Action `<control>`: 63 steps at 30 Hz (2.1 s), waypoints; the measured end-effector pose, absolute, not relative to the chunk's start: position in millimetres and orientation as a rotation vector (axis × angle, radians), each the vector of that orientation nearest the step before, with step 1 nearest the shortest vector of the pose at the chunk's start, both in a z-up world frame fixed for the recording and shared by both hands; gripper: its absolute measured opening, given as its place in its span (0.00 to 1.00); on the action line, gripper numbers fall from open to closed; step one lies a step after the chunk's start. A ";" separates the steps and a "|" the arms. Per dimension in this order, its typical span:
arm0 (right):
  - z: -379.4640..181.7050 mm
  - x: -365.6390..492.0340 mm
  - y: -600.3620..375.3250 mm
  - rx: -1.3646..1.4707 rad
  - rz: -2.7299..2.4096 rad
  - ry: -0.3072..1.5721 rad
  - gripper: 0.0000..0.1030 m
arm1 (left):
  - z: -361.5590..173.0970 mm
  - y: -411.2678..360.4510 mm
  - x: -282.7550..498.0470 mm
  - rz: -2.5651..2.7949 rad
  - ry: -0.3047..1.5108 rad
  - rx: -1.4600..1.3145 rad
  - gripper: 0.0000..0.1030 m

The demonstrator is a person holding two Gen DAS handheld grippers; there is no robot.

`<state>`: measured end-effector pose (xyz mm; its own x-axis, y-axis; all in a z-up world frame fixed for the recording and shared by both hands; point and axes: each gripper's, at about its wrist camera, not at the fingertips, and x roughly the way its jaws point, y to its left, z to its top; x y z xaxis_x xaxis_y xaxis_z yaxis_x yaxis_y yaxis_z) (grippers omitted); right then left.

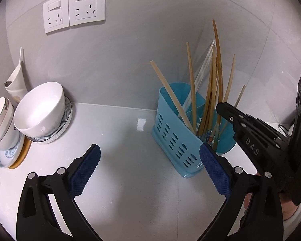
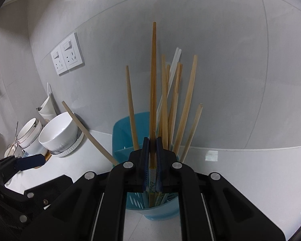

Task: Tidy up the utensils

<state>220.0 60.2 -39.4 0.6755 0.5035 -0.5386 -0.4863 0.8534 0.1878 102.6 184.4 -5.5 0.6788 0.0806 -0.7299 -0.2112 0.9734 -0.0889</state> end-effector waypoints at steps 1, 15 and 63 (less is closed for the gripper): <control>-38.3 219.5 61.7 0.008 0.549 0.625 0.08 | -5.3 184.6 102.7 0.170 0.807 -0.172 0.94; 12.9 187.7 21.4 -0.106 0.496 0.679 0.78 | 26.8 173.4 78.5 0.144 0.749 -0.170 0.94; 2.1 155.5 -28.6 -0.106 0.420 0.804 0.93 | 19.3 147.0 57.6 0.150 0.838 -0.187 0.94</control>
<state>155.5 -28.6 2.1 0.6166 0.3240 -0.7175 -0.4032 0.9127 0.0657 57.6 147.0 19.3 0.6601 0.0580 -0.7490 -0.2053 0.9730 -0.1056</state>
